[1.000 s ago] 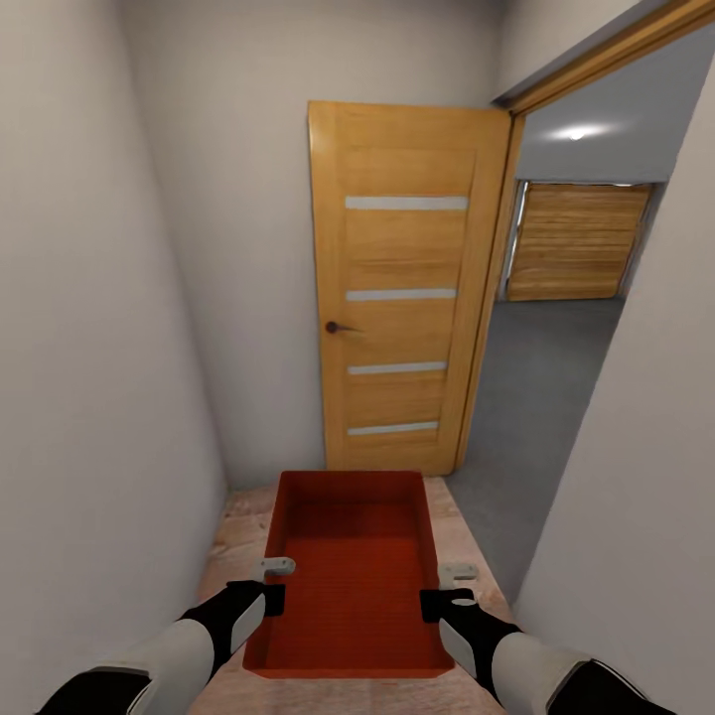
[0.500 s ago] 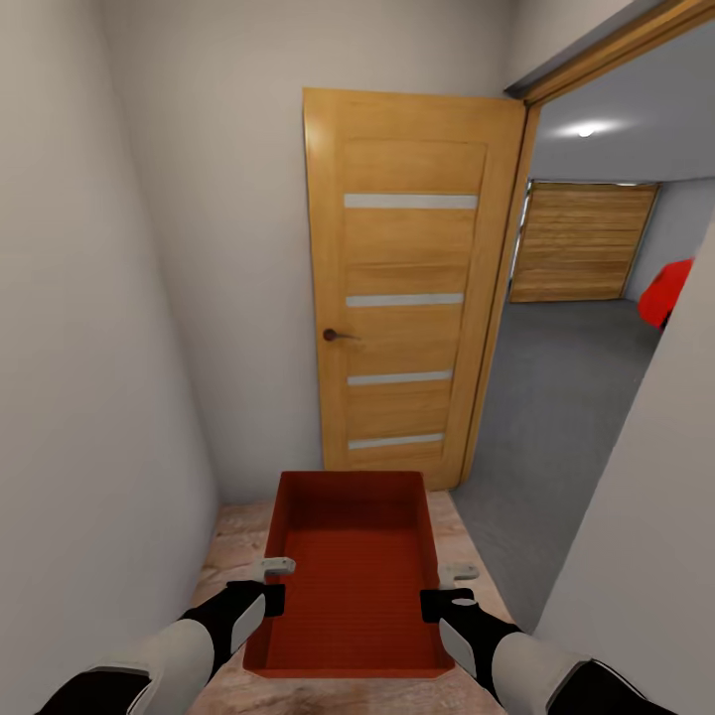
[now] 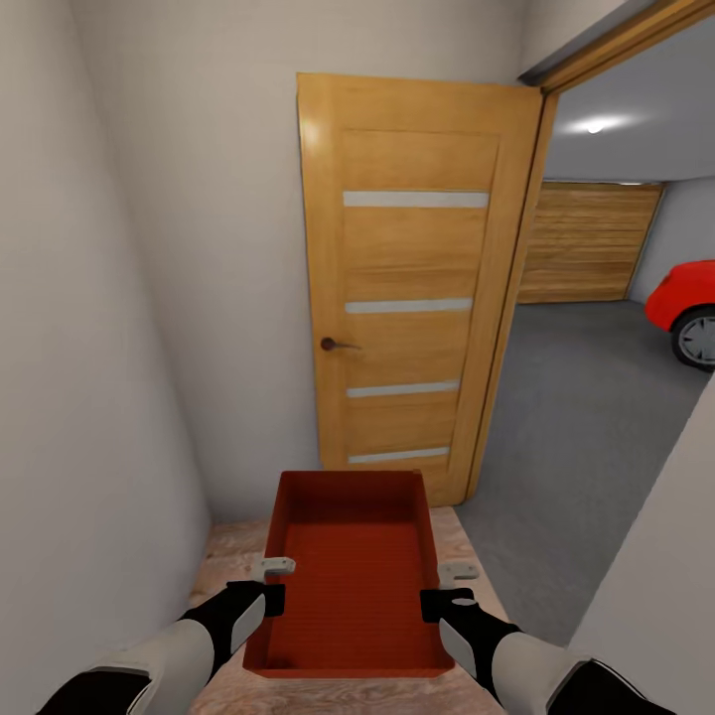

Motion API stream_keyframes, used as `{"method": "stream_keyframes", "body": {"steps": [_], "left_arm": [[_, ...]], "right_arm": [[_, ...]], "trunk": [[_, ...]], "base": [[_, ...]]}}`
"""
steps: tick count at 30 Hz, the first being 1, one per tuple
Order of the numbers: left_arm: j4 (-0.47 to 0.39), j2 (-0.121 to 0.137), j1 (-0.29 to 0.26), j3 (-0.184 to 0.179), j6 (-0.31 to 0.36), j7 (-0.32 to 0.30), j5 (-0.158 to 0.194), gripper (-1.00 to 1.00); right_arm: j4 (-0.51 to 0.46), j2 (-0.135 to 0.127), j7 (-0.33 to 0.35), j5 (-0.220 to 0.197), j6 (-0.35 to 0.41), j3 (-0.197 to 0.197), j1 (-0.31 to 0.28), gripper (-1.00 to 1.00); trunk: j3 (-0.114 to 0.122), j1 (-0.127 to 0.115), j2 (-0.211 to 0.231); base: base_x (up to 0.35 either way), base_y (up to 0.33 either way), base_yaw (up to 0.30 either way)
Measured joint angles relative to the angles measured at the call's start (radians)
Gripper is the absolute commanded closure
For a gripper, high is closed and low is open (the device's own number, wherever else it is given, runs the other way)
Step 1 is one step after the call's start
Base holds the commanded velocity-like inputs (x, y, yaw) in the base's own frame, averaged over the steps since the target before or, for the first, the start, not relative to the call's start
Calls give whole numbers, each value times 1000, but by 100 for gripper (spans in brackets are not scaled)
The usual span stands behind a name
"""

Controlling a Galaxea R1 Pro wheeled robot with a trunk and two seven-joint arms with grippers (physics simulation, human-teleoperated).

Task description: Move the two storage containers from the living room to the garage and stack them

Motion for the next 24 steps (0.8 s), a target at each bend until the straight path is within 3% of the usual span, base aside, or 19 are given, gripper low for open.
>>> {"method": "stream_keyframes", "body": {"steps": [13,24], "left_arm": [[2,0,0,0,-5,0,3,100],[1,-2,0,6,-2,0,-3,100]], "right_arm": [[-1,0,0,8,2,-4,-1,100],[-3,-2,2,9,3,-4,-1,100]], "trunk": [[0,0,0],[0,1,0]], "base": [[313,0,0],[37,0,-23]]}}
